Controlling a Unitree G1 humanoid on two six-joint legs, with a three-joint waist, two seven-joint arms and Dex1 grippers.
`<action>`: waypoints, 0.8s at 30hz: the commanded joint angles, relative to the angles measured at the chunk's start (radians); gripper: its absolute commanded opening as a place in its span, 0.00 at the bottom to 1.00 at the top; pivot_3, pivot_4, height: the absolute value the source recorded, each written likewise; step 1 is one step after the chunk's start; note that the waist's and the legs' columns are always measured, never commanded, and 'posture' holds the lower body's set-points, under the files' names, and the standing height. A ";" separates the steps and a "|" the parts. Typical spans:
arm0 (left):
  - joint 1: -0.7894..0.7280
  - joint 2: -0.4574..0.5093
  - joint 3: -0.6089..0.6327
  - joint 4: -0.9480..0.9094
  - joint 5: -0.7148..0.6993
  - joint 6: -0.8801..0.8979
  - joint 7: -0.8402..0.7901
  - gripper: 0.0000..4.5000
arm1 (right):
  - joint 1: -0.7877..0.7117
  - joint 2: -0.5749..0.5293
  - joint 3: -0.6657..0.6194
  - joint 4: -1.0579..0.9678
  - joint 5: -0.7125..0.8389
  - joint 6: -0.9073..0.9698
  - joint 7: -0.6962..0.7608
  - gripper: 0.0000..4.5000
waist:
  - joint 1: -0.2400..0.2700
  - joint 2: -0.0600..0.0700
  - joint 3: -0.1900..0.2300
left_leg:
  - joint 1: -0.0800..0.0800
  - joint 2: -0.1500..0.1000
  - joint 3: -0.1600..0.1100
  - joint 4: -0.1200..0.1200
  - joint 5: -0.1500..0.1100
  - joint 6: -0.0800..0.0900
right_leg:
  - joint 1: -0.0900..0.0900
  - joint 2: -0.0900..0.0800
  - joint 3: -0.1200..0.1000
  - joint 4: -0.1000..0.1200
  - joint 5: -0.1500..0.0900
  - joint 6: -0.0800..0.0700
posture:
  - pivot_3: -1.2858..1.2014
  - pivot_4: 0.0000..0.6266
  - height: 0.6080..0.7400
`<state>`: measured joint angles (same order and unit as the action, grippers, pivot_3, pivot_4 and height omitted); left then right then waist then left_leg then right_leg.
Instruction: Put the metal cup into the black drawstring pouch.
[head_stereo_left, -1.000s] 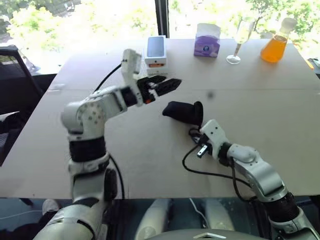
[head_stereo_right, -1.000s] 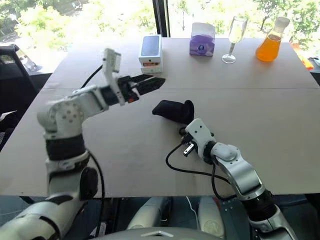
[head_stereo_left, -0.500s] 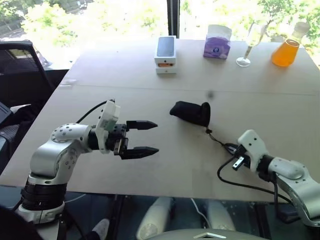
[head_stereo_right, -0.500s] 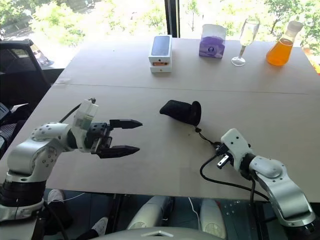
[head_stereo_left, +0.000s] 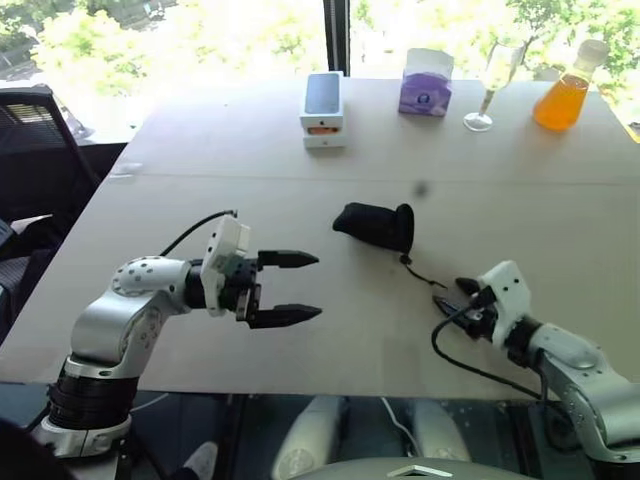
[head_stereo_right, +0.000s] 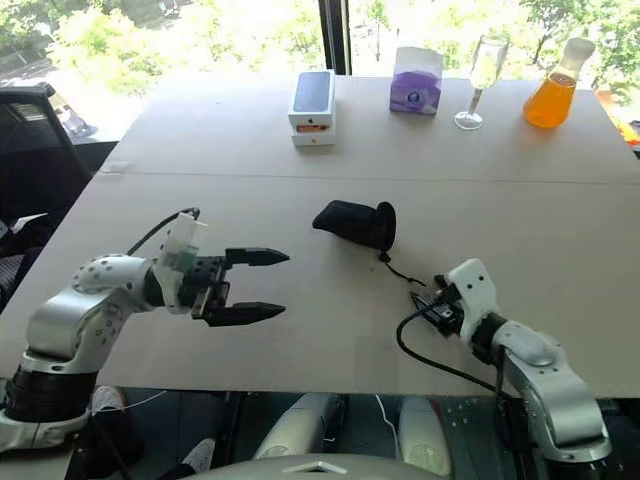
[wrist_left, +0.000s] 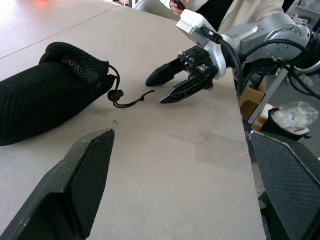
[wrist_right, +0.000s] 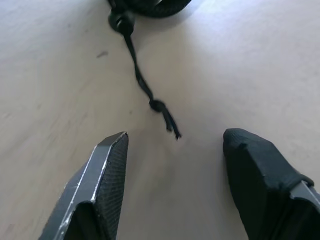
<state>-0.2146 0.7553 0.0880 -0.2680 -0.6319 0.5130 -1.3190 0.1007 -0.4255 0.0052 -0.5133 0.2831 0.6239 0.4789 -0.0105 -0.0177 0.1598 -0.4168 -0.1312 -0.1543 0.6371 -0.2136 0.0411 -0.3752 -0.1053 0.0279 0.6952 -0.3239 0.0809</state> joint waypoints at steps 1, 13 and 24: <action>0.002 -0.001 -0.003 -0.049 -0.013 -0.016 0.019 1.00 | -0.039 0.035 0.056 0.037 -0.037 -0.052 -0.029 0.69 | -0.004 0.000 0.000 | 0.000 0.000 0.000 0.000 0.000 0.000 | 0.000 0.000 0.000 0.000 0.000 0.000 | 0.52 0.24 1.00; -0.002 -0.003 -0.022 -0.059 -0.014 -0.014 0.044 1.00 | -0.256 0.139 0.187 0.308 -0.102 -0.108 -0.009 0.69 | -0.009 0.000 0.000 | 0.003 0.002 0.004 -0.001 0.000 0.000 | 0.000 0.002 0.000 0.001 0.001 -0.001 | 0.52 0.24 1.00; 0.010 -0.016 -0.024 -0.073 -0.012 -0.020 0.079 1.00 | -0.253 0.075 0.177 0.273 -0.136 -0.116 0.019 0.01 | -0.015 0.000 -0.001 | 0.003 0.003 0.005 -0.002 0.000 0.000 | -0.001 0.003 0.001 0.000 0.001 -0.002 | 0.52 0.24 1.00</action>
<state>-0.2073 0.7455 0.0634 -0.3058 -0.6320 0.5112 -1.2468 -0.1749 -0.3282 0.1627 -0.2221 0.1611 0.4985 0.4804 -0.0259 -0.0180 0.1589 -0.4139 -0.1282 -0.1497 0.6350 -0.2136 0.0409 -0.3757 -0.1025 0.0288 0.6954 -0.3228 0.0793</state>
